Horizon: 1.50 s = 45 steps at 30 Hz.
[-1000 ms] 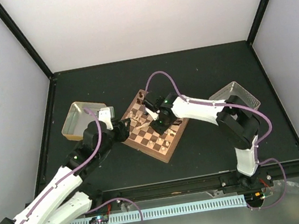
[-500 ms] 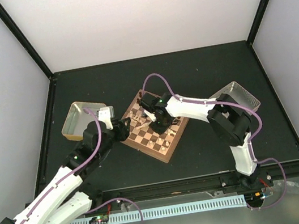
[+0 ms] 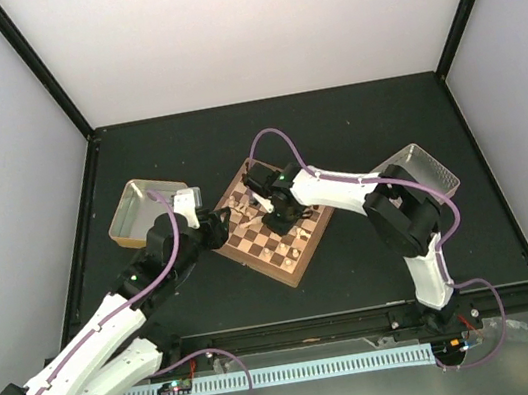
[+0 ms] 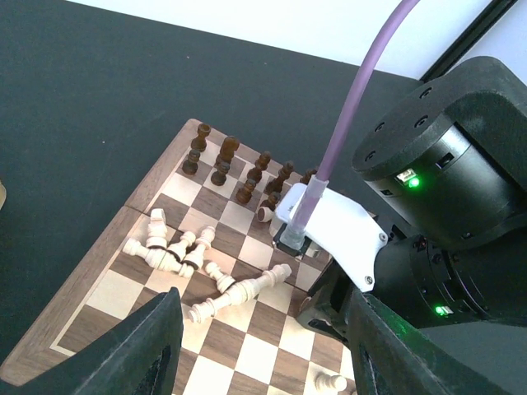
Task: Set up the chess pieces on the board
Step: Pick up the chess piece from the chessboard, then place the chess piece on the chessboard.
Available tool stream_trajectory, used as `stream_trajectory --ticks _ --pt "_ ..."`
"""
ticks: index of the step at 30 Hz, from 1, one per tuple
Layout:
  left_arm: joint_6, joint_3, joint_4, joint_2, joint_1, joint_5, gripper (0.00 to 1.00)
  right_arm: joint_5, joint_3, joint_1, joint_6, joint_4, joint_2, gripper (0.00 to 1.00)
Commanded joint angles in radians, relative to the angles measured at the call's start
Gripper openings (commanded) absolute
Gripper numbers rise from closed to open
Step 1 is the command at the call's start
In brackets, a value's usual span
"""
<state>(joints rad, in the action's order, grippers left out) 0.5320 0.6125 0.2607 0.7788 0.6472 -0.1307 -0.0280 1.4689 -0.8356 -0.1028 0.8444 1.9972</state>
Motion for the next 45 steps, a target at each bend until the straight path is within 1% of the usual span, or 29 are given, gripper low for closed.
stream_trajectory --ticks 1,7,10,13,16,21,25,27,29,30,33,35,39,42,44,45 --pt "0.005 -0.005 -0.021 -0.006 -0.007 0.005 0.57 -0.022 0.024 -0.005 -0.007 -0.014 0.023 0.25" --pt "-0.013 -0.005 -0.035 -0.01 -0.008 0.027 0.57 -0.049 -0.006 -0.002 -0.047 -0.068 -0.027 0.12" --pt "-0.032 -0.008 -0.054 -0.01 -0.007 0.057 0.58 -0.032 -0.043 0.001 -0.099 -0.138 -0.106 0.11" --pt "-0.064 -0.012 -0.088 -0.008 -0.006 0.132 0.59 0.051 -0.078 0.011 -0.189 -0.218 -0.223 0.11" --pt "-0.075 -0.013 -0.124 -0.006 -0.007 0.19 0.59 0.151 -0.129 0.015 -0.302 -0.355 -0.342 0.11" --pt "-0.003 -0.011 -0.203 -0.04 -0.009 0.255 0.6 0.289 -0.269 0.017 -0.558 -0.656 -0.532 0.12" --pt "0.119 -0.044 -0.374 -0.097 -0.009 0.304 0.6 0.378 -0.425 0.018 -0.841 -1.02 -0.652 0.12" --pt "0.173 -0.07 -0.466 -0.115 -0.009 0.316 0.61 0.4 -0.503 0.015 -0.973 -1.213 -0.688 0.12" --pt "0.209 -0.097 -0.559 -0.126 -0.008 0.331 0.61 0.41 -0.556 0.014 -1.06 -1.349 -0.7 0.12" --pt "0.225 -0.11 -0.605 -0.124 -0.008 0.335 0.61 0.415 -0.565 0.013 -1.088 -1.39 -0.701 0.12" --pt "0.258 -0.13 -0.706 -0.11 -0.008 0.368 0.61 0.437 -0.585 0.012 -1.153 -1.484 -0.699 0.12" --pt "0.278 -0.12 -0.713 -0.094 -0.008 0.395 0.6 0.447 -0.601 0.012 -1.188 -1.541 -0.699 0.13" --pt "0.314 -0.102 -0.729 -0.061 -0.008 0.449 0.51 0.471 -0.605 0.01 -1.202 -1.566 -0.699 0.13" --pt "0.333 -0.106 -0.776 -0.052 -0.008 0.462 0.45 0.485 -0.611 0.008 -1.192 -1.568 -0.702 0.13" --pt "0.337 -0.105 -0.793 -0.047 -0.008 0.467 0.44 0.49 -0.618 0.008 -1.183 -1.573 -0.705 0.13" --pt "0.335 -0.106 -0.805 -0.042 -0.009 0.475 0.46 0.493 -0.619 0.009 -1.176 -1.572 -0.707 0.13"
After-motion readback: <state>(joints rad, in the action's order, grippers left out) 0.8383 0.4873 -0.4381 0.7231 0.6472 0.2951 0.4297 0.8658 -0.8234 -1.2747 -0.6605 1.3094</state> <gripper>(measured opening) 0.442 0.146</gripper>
